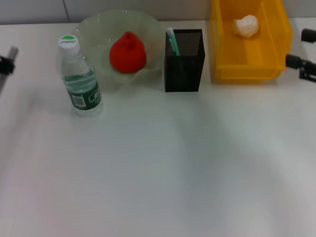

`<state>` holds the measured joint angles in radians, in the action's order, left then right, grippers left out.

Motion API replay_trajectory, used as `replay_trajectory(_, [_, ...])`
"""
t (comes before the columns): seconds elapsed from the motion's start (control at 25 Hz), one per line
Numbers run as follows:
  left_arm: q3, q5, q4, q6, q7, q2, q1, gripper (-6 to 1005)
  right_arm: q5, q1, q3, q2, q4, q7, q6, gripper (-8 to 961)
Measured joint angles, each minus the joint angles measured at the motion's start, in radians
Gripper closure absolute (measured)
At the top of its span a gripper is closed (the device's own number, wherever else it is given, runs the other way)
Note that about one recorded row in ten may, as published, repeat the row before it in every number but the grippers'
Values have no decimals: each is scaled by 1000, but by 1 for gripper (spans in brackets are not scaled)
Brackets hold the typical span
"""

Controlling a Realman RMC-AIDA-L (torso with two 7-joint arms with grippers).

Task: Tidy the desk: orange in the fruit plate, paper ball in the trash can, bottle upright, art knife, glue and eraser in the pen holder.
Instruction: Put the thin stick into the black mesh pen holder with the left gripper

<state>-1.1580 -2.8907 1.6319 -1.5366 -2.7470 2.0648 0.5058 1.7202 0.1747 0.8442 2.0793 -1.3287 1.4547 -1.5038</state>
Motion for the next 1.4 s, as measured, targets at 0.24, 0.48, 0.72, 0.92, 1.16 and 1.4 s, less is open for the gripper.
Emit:
replay_trajectory(0.24, [93, 21, 45, 69, 128, 1, 32, 833, 90, -9, -64, -6, -80, 146, -163, 301])
replay_trajectory(0.48, [106, 111, 29, 214, 298, 1, 82, 831, 138, -20, -113, -1, -126, 242, -283, 300])
replay_trajectory(0.72, [19, 131, 17, 310, 421, 4, 108, 829, 140, -17, -225, -5, -144, 260, -394, 298])
replay_trajectory(0.92, [-101, 115, 47, 421, 523, 4, 103, 828, 142, -6, -288, -10, -141, 262, -427, 297])
replay_trajectory(1.16, [-240, 101, 41, 579, 706, 5, 84, 826, 137, 3, -305, 0, -92, 239, -429, 296])
replay_trajectory(1.4, [-365, 47, -121, 773, 798, -2, 122, 824, 164, 38, -301, -15, -62, 268, -450, 295])
